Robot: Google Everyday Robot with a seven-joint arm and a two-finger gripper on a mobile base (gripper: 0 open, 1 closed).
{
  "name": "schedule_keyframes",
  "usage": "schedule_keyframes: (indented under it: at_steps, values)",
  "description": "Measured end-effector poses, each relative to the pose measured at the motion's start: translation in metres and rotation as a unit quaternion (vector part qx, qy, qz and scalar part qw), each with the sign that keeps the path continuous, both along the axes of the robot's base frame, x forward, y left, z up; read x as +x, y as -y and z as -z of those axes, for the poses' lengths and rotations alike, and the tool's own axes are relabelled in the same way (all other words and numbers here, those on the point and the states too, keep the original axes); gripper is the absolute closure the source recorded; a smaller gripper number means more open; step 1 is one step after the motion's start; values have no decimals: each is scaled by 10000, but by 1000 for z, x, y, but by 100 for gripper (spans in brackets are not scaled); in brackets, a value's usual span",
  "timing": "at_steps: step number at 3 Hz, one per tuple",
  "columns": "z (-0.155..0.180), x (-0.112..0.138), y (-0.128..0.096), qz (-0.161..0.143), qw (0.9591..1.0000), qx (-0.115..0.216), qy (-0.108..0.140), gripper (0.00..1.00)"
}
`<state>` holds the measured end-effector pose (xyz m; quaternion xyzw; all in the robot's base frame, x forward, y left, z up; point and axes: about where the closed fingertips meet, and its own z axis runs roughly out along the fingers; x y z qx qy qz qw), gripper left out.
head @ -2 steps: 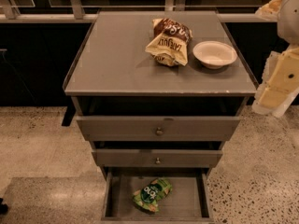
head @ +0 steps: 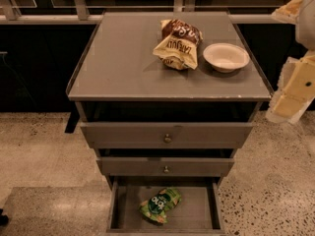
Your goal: Pick green rice chip bag from bottom drawer and place on counter
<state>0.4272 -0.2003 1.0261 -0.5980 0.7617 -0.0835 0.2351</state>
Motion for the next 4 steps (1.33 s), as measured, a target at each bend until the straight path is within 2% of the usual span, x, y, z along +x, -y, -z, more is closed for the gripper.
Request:
schedule_keyframes:
  at_steps: [1, 2, 3, 4]
  values:
    - [26, -14, 13, 315, 9989, 340, 77, 0]
    - [95, -15, 45, 933, 9942, 525, -85, 0]
    - [111, -15, 47, 989, 9936, 537, -119, 0]
    - [110, -22, 47, 1034, 9933, 516, 48, 0]
